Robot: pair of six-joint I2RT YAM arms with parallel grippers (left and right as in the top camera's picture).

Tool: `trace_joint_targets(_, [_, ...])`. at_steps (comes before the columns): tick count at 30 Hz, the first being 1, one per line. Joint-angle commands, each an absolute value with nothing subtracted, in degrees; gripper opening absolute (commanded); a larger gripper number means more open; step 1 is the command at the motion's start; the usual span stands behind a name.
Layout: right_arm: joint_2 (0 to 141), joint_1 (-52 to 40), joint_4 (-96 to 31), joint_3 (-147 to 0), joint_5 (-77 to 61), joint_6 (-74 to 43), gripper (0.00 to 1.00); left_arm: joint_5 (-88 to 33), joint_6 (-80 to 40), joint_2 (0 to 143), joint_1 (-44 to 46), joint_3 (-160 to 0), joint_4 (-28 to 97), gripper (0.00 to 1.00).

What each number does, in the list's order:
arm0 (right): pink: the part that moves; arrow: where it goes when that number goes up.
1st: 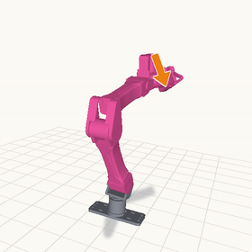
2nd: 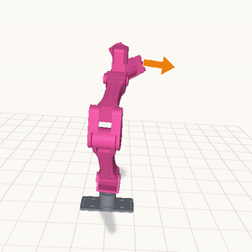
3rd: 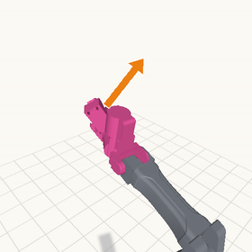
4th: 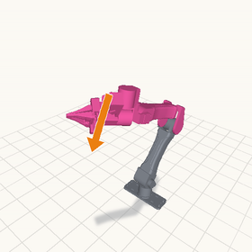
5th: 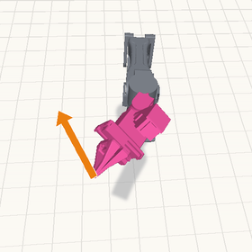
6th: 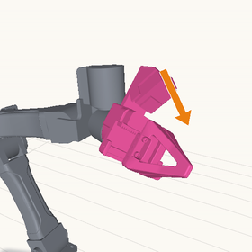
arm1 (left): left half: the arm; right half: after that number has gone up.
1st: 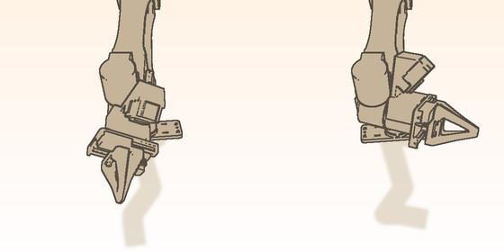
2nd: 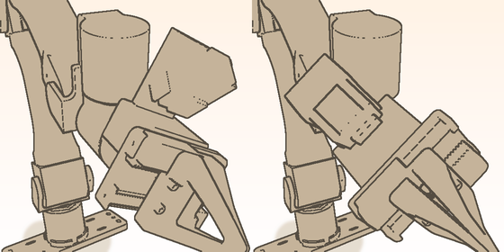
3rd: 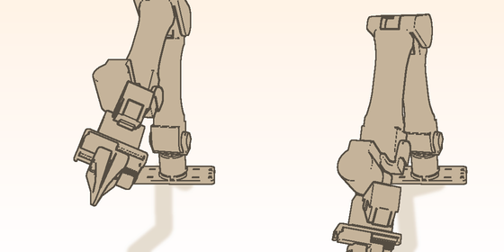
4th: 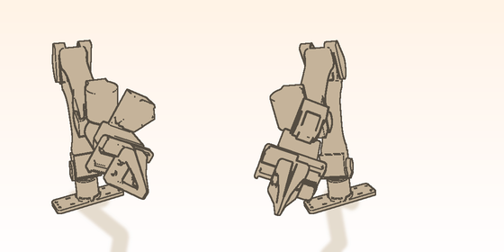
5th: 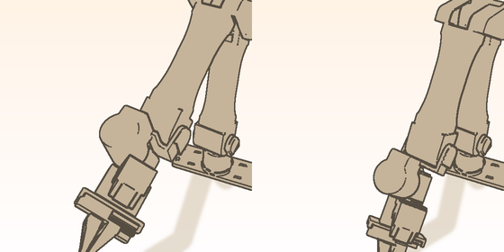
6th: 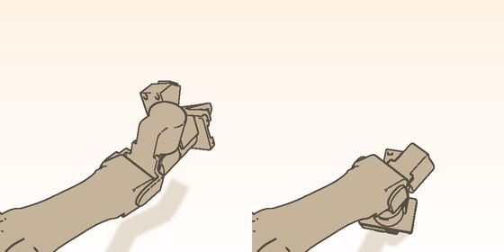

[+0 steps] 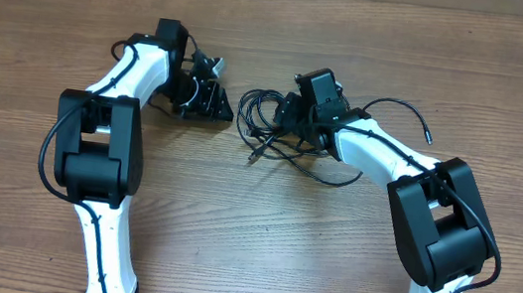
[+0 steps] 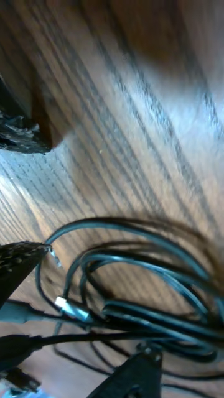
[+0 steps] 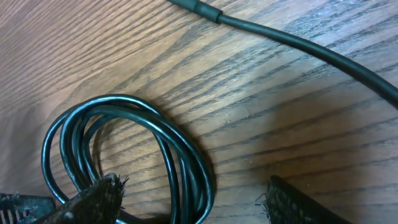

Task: Untangle cables

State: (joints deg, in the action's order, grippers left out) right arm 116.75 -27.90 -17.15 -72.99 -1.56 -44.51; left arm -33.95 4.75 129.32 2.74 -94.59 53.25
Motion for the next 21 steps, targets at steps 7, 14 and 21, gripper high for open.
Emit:
trace_joint_targets(7, [119.6,-32.4,-18.1,-72.7,-8.3,-43.0,0.72,-25.1,1.6,129.3,2.1,-94.8,53.1,0.51])
trace_joint_targets(14, [119.6,-36.1,-22.2,-72.7,-13.5,-43.1,0.68,-23.8,1.6,129.3,2.1,-94.8,53.1,0.62])
trace_joint_targets(21, [119.6,-37.0,-27.6,-72.7,-18.7,-43.1,0.69,-23.8,1.6,129.3,2.2,-94.8,52.8,0.65])
